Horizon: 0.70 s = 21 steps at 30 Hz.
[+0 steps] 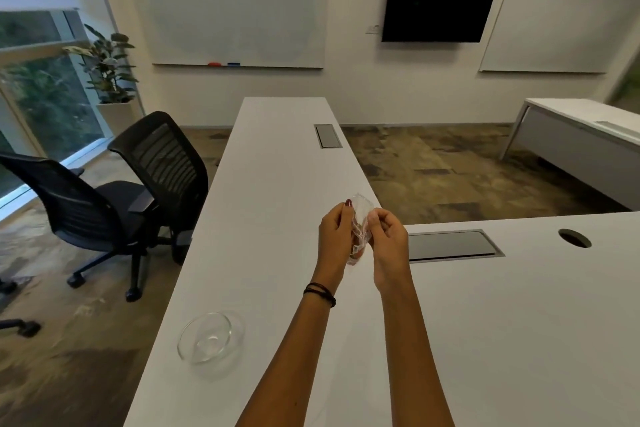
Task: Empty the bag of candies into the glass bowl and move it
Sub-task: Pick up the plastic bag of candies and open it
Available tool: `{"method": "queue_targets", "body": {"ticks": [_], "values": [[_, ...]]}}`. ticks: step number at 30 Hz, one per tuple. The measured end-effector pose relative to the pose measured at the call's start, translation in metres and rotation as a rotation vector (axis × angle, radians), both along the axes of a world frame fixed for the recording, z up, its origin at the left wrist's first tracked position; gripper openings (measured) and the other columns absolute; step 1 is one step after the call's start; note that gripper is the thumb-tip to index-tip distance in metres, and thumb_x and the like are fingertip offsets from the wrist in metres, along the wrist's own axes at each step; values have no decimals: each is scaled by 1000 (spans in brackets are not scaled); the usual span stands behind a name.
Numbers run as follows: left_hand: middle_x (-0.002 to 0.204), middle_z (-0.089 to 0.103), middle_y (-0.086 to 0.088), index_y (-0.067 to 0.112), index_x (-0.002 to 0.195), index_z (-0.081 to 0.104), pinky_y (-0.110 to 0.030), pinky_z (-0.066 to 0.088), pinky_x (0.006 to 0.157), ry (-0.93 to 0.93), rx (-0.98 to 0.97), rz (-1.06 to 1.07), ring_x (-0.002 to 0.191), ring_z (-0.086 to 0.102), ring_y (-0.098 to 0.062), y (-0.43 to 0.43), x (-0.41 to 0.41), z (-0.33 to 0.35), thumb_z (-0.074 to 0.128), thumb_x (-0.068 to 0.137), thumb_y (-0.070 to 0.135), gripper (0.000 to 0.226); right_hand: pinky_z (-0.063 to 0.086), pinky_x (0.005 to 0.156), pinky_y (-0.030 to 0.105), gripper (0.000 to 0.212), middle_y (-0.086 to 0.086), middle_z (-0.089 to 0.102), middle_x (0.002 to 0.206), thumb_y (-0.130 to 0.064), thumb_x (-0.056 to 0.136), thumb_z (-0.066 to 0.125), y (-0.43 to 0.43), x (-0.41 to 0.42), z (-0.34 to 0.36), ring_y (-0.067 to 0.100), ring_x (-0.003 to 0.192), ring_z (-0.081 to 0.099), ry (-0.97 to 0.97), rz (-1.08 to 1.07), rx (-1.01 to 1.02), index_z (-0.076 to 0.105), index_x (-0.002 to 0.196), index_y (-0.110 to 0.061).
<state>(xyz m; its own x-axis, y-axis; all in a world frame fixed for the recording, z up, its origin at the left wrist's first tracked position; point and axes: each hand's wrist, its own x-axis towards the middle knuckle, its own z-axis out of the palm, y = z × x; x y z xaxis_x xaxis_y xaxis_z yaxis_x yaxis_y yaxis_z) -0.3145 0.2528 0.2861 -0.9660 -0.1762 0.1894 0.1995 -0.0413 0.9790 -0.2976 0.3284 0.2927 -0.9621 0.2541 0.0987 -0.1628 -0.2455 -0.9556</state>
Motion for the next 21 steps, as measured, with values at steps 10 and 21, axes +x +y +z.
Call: {"method": "queue_targets", "body": {"ticks": [10,21], "values": [[54,42,0,12,60,45,-22,32,52,49,-312,-100,50,37,-10,-35,-1,25,49,95,26,39,51,55,7,8,1,67,73,-13,89,60,25,0,3,0,58,64,29,-112,154,65,82,-13],[76,57,4,14,67,63,-19,30,54,221,-1006,247,58,46,-12,-55,-5,29,65,83,38,29,55,62,27,10,10,71,74,-9,84,66,44,-4,16,19,63,64,153,-180,909,72,82,-1]]}}
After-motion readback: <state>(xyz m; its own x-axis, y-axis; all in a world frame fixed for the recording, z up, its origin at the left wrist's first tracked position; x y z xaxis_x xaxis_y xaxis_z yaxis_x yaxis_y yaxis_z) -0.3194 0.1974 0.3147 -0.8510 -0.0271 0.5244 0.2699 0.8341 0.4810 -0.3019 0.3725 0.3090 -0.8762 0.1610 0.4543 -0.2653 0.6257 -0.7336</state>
